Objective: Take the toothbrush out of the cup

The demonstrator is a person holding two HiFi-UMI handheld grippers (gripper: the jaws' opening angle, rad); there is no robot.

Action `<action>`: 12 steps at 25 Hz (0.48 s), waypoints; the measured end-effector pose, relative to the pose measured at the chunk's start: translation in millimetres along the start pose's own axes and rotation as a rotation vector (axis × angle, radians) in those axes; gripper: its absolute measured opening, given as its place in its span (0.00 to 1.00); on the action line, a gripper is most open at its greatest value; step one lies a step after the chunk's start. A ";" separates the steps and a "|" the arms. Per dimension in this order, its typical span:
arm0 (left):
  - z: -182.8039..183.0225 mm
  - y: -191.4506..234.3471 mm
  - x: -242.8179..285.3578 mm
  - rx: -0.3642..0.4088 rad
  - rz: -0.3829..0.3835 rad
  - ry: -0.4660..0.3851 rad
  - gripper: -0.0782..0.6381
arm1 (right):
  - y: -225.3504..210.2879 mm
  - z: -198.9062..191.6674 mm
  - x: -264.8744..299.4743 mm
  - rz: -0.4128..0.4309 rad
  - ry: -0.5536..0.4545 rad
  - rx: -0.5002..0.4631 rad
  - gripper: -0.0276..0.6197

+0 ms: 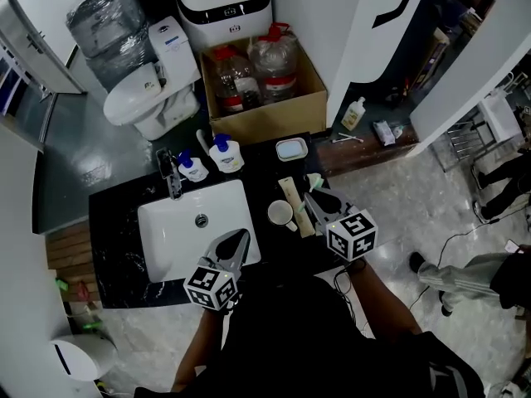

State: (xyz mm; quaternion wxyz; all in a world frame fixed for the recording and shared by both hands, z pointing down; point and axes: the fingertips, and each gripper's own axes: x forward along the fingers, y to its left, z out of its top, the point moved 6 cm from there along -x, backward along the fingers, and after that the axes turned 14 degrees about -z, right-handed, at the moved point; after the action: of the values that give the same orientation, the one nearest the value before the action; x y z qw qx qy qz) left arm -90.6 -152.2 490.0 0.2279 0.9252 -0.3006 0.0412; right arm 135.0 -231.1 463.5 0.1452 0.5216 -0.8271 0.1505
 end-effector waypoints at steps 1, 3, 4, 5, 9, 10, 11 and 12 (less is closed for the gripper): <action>0.9 -0.4 0.9 0.001 -0.001 0.001 0.12 | -2.2 -1.1 -1.1 -0.003 0.002 0.004 0.10; 2.8 -1.3 3.1 0.004 -0.002 0.003 0.12 | -6.8 -4.1 -2.8 -0.007 0.010 0.016 0.10; 3.5 -2.3 4.0 0.006 -0.002 0.003 0.12 | -8.9 -6.0 -4.1 -0.009 0.015 0.021 0.10; 4.1 -3.3 4.7 0.009 -0.002 0.002 0.12 | -10.6 -8.1 -5.4 -0.011 0.020 0.022 0.10; 4.3 -3.8 6.4 0.000 -0.010 -0.001 0.12 | -14.6 -15.4 -6.8 -0.012 0.035 0.026 0.10; 4.3 -3.5 6.4 -0.006 -0.010 -0.003 0.12 | -15.2 -16.8 -6.8 -0.011 0.038 0.032 0.10; 4.2 -3.4 6.3 -0.009 -0.009 -0.005 0.12 | -15.7 -18.0 -7.1 -0.010 0.041 0.038 0.10; 4.1 -3.5 6.4 -0.010 -0.006 -0.005 0.12 | -16.1 -19.3 -7.6 -0.009 0.043 0.042 0.10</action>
State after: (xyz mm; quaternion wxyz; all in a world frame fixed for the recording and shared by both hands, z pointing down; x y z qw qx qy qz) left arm -83.6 -155.0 486.3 0.2322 0.9250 -0.2985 0.0366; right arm 154.3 -223.8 479.7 0.1526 0.5250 -0.8181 0.1784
